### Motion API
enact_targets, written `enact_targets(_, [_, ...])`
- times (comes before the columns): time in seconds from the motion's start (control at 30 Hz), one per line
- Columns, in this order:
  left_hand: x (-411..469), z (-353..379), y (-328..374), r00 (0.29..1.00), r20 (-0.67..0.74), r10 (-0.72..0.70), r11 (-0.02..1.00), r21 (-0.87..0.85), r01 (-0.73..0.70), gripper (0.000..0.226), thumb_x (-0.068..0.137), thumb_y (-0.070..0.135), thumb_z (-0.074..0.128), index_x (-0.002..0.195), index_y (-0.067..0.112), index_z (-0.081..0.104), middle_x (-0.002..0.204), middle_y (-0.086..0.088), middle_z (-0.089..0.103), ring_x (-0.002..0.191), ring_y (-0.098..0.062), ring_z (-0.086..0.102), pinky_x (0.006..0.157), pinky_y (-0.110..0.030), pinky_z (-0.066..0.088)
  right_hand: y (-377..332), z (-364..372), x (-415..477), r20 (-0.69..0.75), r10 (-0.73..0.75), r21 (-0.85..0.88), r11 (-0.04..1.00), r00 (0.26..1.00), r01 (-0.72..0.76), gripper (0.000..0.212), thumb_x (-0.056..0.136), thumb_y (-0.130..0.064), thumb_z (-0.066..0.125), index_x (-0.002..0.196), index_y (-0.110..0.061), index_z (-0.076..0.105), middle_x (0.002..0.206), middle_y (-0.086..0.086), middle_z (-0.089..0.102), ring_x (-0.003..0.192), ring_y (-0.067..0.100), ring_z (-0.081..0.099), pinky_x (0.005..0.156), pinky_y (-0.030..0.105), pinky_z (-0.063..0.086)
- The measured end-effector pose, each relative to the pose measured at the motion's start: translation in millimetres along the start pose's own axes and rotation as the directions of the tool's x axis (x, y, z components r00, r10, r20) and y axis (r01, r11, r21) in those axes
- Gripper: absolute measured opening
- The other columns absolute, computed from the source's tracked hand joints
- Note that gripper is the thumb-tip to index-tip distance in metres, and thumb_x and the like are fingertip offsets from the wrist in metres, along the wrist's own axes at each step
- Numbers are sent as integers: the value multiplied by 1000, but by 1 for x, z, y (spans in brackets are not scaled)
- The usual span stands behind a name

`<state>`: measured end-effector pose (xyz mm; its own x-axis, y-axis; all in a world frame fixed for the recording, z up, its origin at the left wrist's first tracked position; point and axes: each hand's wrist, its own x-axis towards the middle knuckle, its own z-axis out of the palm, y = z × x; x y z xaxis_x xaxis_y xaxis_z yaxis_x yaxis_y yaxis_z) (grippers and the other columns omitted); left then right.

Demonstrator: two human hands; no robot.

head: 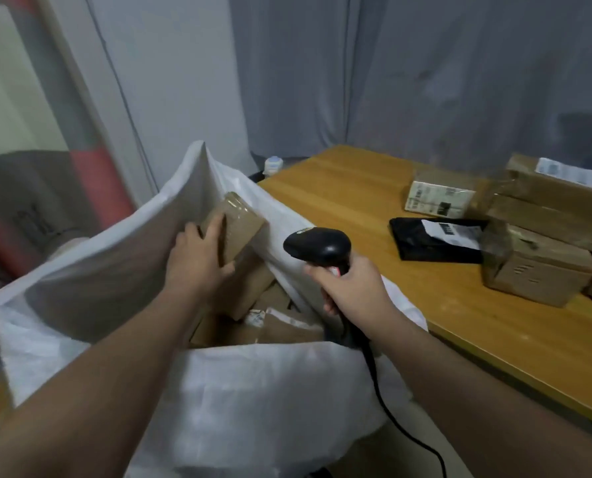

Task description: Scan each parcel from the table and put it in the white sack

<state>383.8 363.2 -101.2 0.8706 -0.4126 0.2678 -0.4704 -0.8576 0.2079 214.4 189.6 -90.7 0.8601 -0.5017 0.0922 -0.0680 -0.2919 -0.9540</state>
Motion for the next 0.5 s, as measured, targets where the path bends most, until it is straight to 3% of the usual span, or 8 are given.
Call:
enact_targets(0.1, [-19,31,-20,994,92,67,971,222,-86,89,81,45,67,151,27,14,130,-19,38,111,-33,44,93,-41,39,16,16,5,19,87,40,995,996,-88,23,84,-35,69,85,-15,57,53,2,60,44,15,58,49,28,48])
enact_targets(0.23, [-22,47,-17,986,133,100,913,383,-144,87,82,53,60,149,22,14,130,-19,38,109,-33,45,88,-40,40,33,35,6,34,126,2,992,991,-126,20,85,-32,69,77,-18,58,55,1,62,49,16,60,58,35,52])
enact_targets(0.3, [-22,46,-7,981,172,92,883,442,-160,85,81,56,57,147,19,16,130,-19,37,107,-35,47,86,-40,41,38,39,2,51,128,-27,992,990,-127,22,85,-32,70,74,-16,58,54,0,60,47,14,59,54,31,51])
enact_targets(0.5, [-34,45,-10,935,295,-197,874,484,31,76,80,61,56,136,18,26,129,-20,35,106,-37,49,78,-36,42,42,35,-8,71,200,17,979,977,-201,26,88,-28,67,79,-5,60,56,6,60,44,16,57,48,27,49])
